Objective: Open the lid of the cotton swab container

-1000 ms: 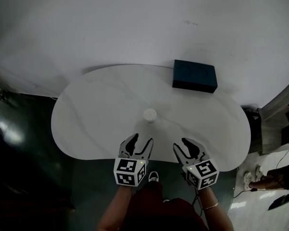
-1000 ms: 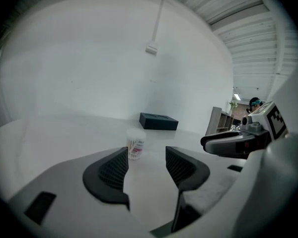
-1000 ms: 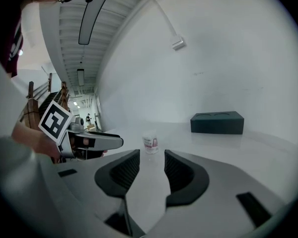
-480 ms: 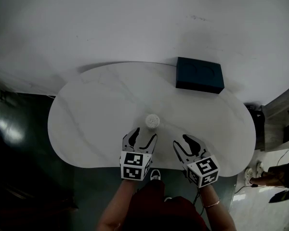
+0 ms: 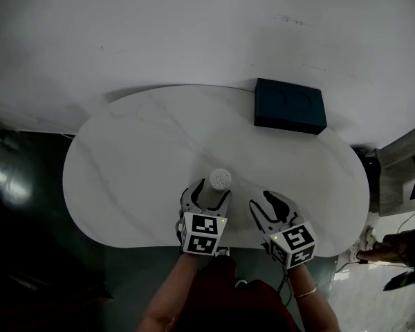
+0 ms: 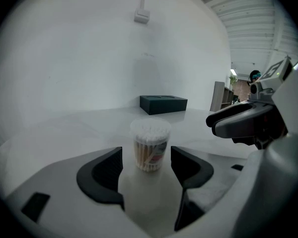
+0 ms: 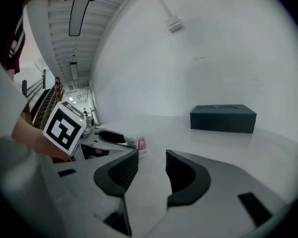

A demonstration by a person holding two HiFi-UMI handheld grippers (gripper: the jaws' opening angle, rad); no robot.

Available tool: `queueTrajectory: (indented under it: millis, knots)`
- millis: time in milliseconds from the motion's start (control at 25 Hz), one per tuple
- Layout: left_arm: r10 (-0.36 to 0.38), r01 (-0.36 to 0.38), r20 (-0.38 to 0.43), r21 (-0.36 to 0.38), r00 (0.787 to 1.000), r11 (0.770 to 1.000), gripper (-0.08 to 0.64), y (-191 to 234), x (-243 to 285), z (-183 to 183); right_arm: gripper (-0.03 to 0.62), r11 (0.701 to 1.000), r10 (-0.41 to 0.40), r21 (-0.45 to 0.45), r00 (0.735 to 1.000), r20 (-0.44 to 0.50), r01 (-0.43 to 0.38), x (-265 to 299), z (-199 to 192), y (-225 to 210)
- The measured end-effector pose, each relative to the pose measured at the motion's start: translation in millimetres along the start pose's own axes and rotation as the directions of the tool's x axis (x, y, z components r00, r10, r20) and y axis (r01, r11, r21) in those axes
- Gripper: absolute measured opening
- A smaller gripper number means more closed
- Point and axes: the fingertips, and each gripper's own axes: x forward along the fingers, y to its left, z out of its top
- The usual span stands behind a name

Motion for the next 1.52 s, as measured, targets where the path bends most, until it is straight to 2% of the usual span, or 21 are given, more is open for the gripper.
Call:
queueTrajectory:
  millis: [240,920,1200,1520]
  knots:
    - [-0.008,0.008,-0.011,0.045,1.0,0.999,0.281,-3,12,4,0.164,1.0,-0.011,0.005,1.0,-0.003,0.011,5,5,-2]
    - [-0.002,0.007,-0.057,0.083,0.998,0.997,0.279,-2,30,0,0.164,0.998,-0.063,0.02,0.998,0.017,0.063,-4,13,-11]
    - [-0.125,0.128,-0.052,0.072,0.991,0.989,0.276,-15,17,7,0.164,0.999,-0.04,0.0,0.999,0.029,0.04,-9,18,-5]
    - [-0.281,0.286,-0.053,0.121,0.958,0.951,0.276,-29,-12,24,0.164,0.999,0.006,-0.053,0.998,0.063,-0.003,-23,25,14]
